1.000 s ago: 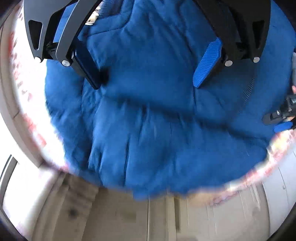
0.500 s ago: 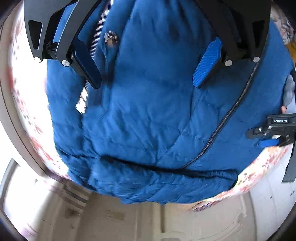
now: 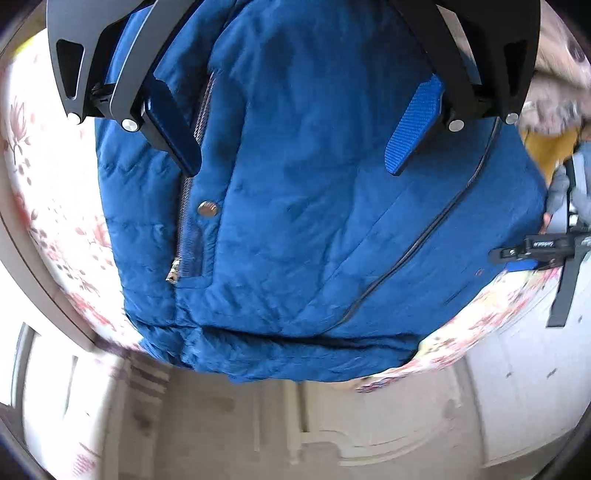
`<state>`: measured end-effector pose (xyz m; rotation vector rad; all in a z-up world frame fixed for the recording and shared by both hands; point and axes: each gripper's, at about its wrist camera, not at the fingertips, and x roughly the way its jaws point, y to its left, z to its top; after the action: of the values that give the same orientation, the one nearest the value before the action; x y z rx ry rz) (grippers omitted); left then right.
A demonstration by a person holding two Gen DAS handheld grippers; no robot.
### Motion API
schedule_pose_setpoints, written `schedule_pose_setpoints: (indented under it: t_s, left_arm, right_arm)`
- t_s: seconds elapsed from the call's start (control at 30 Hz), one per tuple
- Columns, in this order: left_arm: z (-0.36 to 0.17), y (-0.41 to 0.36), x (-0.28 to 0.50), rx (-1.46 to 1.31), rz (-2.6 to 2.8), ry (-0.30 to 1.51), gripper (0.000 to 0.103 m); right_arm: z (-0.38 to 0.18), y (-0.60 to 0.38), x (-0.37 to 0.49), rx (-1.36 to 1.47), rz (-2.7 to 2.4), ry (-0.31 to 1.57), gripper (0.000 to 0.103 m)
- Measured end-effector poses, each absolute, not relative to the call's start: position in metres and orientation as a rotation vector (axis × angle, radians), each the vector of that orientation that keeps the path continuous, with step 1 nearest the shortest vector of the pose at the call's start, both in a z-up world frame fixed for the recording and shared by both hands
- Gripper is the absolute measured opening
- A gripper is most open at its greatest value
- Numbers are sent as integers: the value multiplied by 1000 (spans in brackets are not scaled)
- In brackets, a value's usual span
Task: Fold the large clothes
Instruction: 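Smooth the folded jacket with both open grippers toward the collar, then grasp the ribbed jacket hem with the right gripper while the left gripper grasps beside it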
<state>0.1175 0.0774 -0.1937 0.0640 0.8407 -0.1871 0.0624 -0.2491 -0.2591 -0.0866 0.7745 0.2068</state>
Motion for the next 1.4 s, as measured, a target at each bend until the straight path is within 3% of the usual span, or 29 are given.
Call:
schedule_pose_setpoints:
  t_s: [0.23,0.4,0.53,0.57,0.7,0.8,1.03,1.07,1.1,1.2,1.27,1.4]
  left_arm:
    - [-186,93,91,82,-129,767,101]
    - [-199,131,77,-48,-138,802,101]
    - [-208,136,66,-86,-179,777,101]
    - [-208,135,65,-91,-206,779,100]
    - [-207,116,55,-67,-309,775,91]
    - [-208,101,55,-22,-308,759,84]
    - [-211,100,58,-29,-310,759,86]
    - [-211,97,58,-27,-306,761,80]
    - [-210,99,56,-40,-318,764,53]
    - [-206,123,53,-198,-389,753,20]
    - [-203,140,50,-288,-406,725,12]
    - [-180,167,35,-401,-436,628,9]
  right_arm:
    - [-263,-272,24,-55,155,707,97]
    - [-267,-311,-16,-8,66,701,96]
    - [-286,-326,-38,73,84,736,88]
    - [-288,-327,-42,81,91,725,82]
    - [-290,-316,-45,67,87,690,75]
    - [-288,-316,-44,86,116,684,73]
    - [-287,-325,-49,141,163,676,70]
    - [-287,-322,-49,121,152,672,63]
    - [-286,-320,-50,114,146,650,50]
    - [-281,-313,-56,101,177,565,30]
    - [-274,-309,-59,97,188,520,26]
    - [-250,-301,-70,118,264,426,23]
